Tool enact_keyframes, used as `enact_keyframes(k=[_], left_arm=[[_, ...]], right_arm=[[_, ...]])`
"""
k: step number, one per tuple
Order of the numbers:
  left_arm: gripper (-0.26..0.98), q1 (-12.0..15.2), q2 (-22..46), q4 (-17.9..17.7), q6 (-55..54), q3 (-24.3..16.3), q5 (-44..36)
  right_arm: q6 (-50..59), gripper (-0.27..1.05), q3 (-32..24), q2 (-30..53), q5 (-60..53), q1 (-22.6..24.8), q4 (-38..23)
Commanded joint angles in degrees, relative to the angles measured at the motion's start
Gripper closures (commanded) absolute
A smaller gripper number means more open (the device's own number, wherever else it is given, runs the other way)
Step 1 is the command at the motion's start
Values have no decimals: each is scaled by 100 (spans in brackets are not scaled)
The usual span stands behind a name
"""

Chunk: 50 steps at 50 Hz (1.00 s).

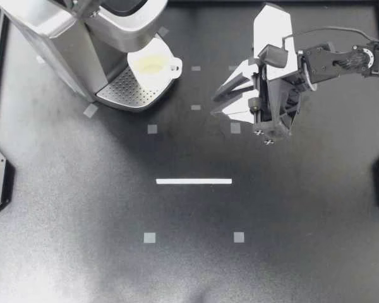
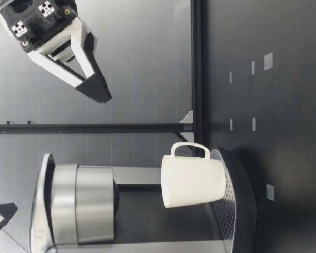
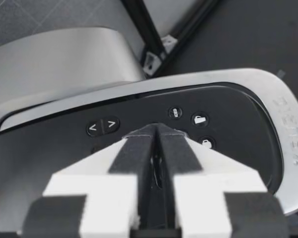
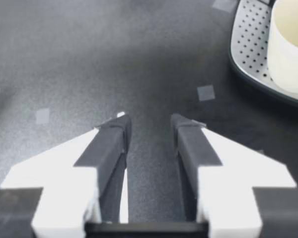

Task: Place the coffee capsule inside the capsule container, then place the cup onto the center of the cup tray.

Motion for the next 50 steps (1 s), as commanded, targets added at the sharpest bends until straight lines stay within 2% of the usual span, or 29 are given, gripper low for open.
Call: enact_keyframes(k=[1, 50], left_arm=[[60, 44, -35, 9, 9, -132, -35], [60, 132, 211, 9, 53, 193, 9]], right_arm=[[-9, 37, -70, -62, -44, 26, 26], [-9, 37, -70, 62, -44, 26, 9]])
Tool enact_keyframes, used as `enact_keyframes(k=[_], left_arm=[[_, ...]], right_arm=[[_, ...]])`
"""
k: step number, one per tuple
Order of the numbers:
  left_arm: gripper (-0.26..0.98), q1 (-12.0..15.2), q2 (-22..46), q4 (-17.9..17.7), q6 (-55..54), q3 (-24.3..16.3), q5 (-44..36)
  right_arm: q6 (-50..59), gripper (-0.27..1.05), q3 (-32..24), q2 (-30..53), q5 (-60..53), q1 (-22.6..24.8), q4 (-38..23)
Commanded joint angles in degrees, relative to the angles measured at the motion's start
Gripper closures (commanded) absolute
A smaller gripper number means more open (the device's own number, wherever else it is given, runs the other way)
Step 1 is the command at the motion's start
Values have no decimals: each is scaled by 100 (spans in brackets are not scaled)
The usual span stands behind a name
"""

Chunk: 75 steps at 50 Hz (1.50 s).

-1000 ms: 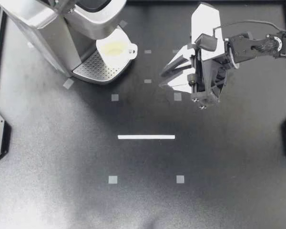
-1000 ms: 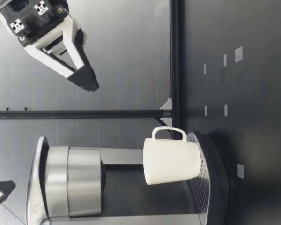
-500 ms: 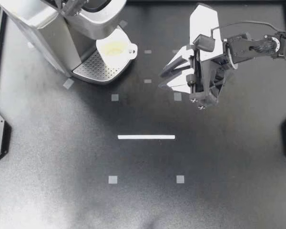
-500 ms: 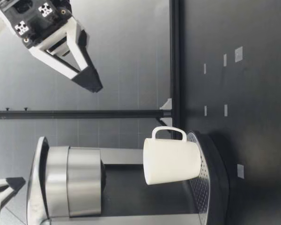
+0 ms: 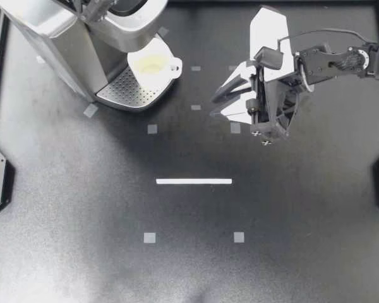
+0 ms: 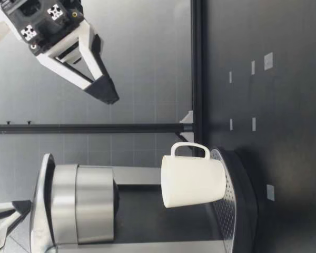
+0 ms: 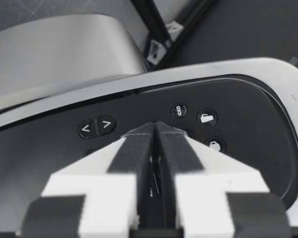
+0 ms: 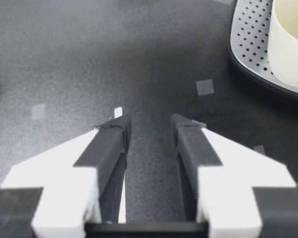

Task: Place the coffee capsule inside the capsule container, then place the cup onto the center of the cup tray.

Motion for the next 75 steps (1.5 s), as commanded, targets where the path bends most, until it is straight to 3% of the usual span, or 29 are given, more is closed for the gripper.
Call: enact_keyframes(k=[1, 15, 29, 44, 60, 75], left_arm=[[60, 35, 26, -26, -18, 26, 35], [60, 123, 114, -141, -26, 211, 35], [60, 123, -193, 88, 35, 18, -378], [60, 123, -264, 88, 114, -62, -571], [60, -211, -105, 0, 211, -264, -422], [60, -229, 44, 0, 202, -229, -325]], right_arm=[[0, 37, -70, -53, -18, 26, 18], [0, 37, -62, -35, 0, 26, 18], [0, 37, -26, -18, -9, 26, 26], [0, 37, -26, -18, -44, 26, 35], [0, 37, -26, -18, -97, 26, 35], [0, 37, -26, -9, -97, 26, 26]])
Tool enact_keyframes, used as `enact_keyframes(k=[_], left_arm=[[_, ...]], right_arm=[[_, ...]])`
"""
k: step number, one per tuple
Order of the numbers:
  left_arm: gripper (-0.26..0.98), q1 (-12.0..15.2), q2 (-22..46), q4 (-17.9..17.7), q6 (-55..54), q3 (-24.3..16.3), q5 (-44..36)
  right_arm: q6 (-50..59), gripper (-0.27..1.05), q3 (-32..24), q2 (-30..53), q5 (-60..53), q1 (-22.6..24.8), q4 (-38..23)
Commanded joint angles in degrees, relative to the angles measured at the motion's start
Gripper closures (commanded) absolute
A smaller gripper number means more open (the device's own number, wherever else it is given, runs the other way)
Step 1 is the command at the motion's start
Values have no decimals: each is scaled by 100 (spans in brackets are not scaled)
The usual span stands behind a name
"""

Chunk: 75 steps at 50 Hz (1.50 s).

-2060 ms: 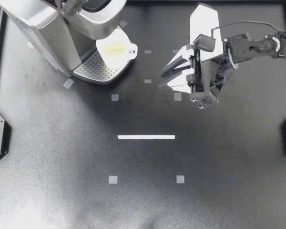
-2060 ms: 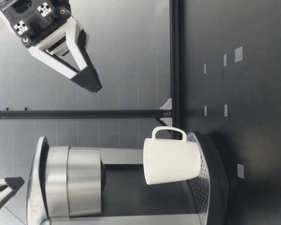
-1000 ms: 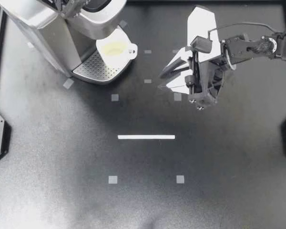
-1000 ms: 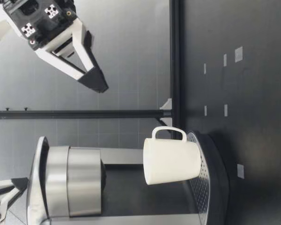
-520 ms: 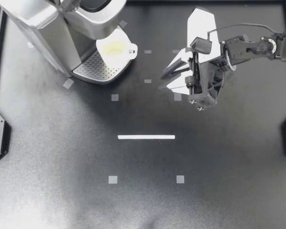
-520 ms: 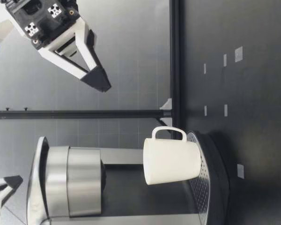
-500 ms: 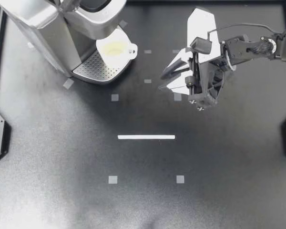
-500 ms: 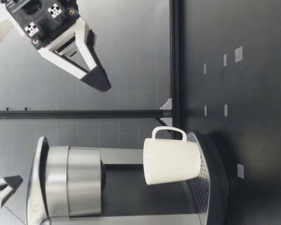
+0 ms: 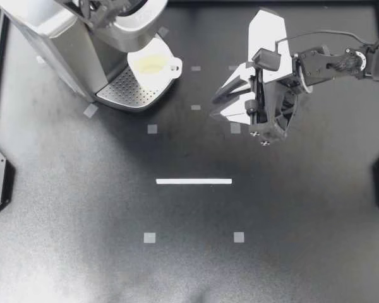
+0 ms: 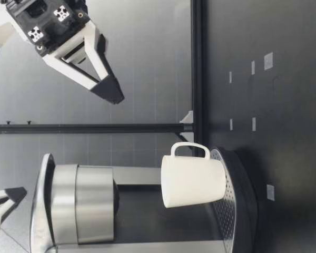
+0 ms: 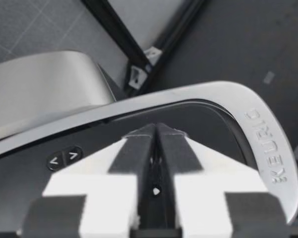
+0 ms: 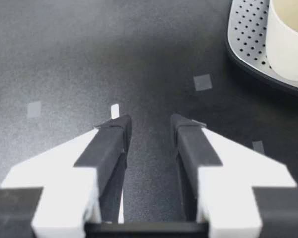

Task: Place the coffee capsule inside the capsule container, then place the cup onto the center of the cup tray.

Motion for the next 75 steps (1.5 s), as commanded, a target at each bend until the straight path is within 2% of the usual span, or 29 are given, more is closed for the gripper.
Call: enact_keyframes(k=[1, 21, 35, 47, 57, 63, 69, 75], left_arm=[[60, -9, -18, 9, 0, -132, 0], [60, -9, 149, 35, 9, -132, 185], [60, -9, 290, 9, 18, -123, 589], [60, -9, 606, -325, 290, -105, 765], [60, -18, 650, -352, 308, -149, 756], [60, -9, 545, -229, 308, -229, 721], [60, -9, 422, 193, 229, -272, 668], [60, -9, 264, 431, 141, -255, 492]], right_arm=[[0, 37, -70, -53, -35, 26, 0], [-35, 37, -53, -53, -35, 26, -9], [-44, 37, -53, -53, -44, 26, -9], [-44, 37, -18, -35, -44, 26, -9], [-44, 37, 0, -44, -44, 26, -9], [-44, 37, 9, -44, -53, 26, 0], [-44, 37, 9, -53, -53, 26, 9], [-35, 37, 26, -70, -53, 26, 18]])
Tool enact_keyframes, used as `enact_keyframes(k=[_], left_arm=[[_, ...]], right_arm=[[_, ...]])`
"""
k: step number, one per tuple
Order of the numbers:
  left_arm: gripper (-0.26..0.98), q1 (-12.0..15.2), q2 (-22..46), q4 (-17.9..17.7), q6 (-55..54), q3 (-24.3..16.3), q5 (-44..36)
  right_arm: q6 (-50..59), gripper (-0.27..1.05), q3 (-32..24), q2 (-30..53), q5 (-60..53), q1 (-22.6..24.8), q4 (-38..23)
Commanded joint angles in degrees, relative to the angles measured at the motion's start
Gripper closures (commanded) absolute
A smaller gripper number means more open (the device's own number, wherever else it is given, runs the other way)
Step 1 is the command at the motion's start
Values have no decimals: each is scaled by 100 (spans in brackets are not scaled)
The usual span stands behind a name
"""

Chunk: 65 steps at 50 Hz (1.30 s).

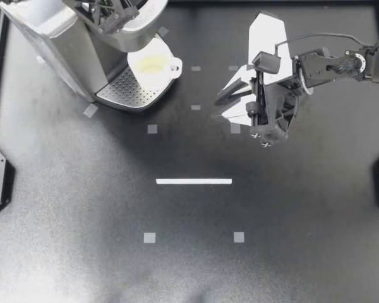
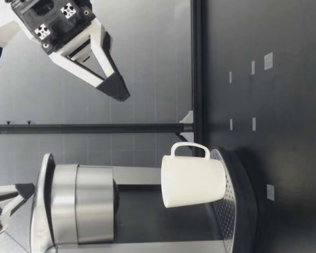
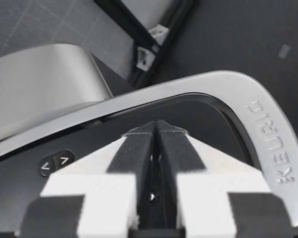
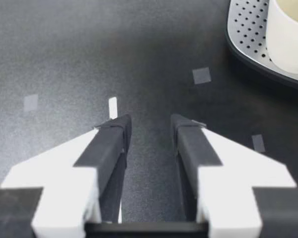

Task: Place the coffee capsule inside the capsule container, then place the cup onto the center of the cup tray.

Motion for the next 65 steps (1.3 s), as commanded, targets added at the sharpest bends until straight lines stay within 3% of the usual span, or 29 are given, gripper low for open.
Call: enact_keyframes(k=[1, 18, 25, 34, 44, 58, 65], left_arm=[[60, 79, -105, 158, -62, -18, -97], [60, 79, -519, 193, -44, 53, -712], [60, 0, -817, 132, -35, 360, -1635], [60, -211, -1696, -211, -141, 1406, -3542], [60, -457, -2373, -325, -220, 2470, -4887], [60, -519, -2769, -378, -686, 3850, -6653], [60, -519, -2769, -387, -773, 4324, -7506]], right_arm=[[-9, 37, -44, -88, -35, 26, 26], [26, 37, -35, -158, -35, 26, 70], [18, 37, -26, -211, -35, 26, 114], [18, 37, -18, -290, -44, 26, 211], [0, 37, 53, -413, -79, 105, 431], [-9, 37, 642, -650, -1547, 817, 466], [0, 38, 976, -870, -2698, 1380, 457]])
